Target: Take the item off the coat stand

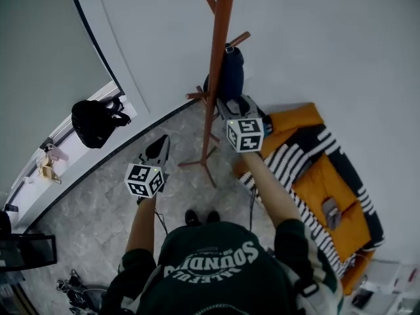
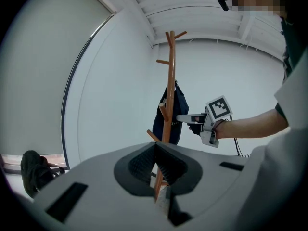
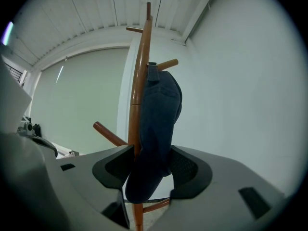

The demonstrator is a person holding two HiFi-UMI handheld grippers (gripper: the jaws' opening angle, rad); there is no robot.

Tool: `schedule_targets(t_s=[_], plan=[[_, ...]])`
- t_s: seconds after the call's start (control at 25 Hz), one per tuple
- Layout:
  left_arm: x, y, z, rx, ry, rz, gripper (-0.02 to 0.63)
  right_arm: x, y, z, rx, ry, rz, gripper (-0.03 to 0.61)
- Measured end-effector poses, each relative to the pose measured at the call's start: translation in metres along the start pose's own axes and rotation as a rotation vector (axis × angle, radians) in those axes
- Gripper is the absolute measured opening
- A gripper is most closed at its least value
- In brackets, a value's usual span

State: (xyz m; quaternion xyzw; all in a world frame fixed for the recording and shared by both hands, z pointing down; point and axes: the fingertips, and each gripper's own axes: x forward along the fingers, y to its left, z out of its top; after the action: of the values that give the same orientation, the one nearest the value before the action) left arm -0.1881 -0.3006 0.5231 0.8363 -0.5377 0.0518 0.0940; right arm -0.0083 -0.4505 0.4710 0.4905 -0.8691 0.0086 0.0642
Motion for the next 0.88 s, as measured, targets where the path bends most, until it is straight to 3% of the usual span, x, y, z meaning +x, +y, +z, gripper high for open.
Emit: schedule_targets(t_s=[0.24, 0.88], plan=[[-0.001, 0.005, 0.0, -0.005, -0.002, 0.008, 0.0, -0.002, -0.003, 0.002, -0.025, -0.005, -0.03, 0.178], [0.022, 0.002, 0.01, 0.011, -0.01, -0.025, 0.0, -0.011, -0.026, 0.035, -0.029, -0.094, -0.068, 0.158]])
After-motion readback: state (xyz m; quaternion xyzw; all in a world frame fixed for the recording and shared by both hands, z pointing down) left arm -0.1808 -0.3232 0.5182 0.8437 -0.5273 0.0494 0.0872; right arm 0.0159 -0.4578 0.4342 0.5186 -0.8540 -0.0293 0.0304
